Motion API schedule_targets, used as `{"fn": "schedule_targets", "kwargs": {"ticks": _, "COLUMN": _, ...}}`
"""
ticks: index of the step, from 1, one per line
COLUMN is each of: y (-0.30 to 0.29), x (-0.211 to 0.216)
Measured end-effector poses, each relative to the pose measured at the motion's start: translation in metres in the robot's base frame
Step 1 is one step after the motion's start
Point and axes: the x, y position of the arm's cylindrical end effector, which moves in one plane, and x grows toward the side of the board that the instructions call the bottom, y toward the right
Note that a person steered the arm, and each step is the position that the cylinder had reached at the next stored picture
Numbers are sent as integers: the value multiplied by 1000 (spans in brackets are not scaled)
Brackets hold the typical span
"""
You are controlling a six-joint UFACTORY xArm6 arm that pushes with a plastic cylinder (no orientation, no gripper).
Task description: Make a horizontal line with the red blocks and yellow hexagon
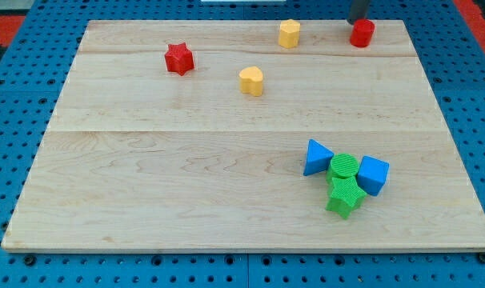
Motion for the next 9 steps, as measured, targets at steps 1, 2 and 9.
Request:
{"fn": "schedule_targets", "kwargs": {"ticks": 1, "y": 6, "x": 0}}
{"fn": "schedule_targets", "kwargs": {"ticks": 2, "y": 43, "x": 0}}
{"fn": "schedule_targets", "kwargs": {"ticks": 9, "y": -185, "x": 150}}
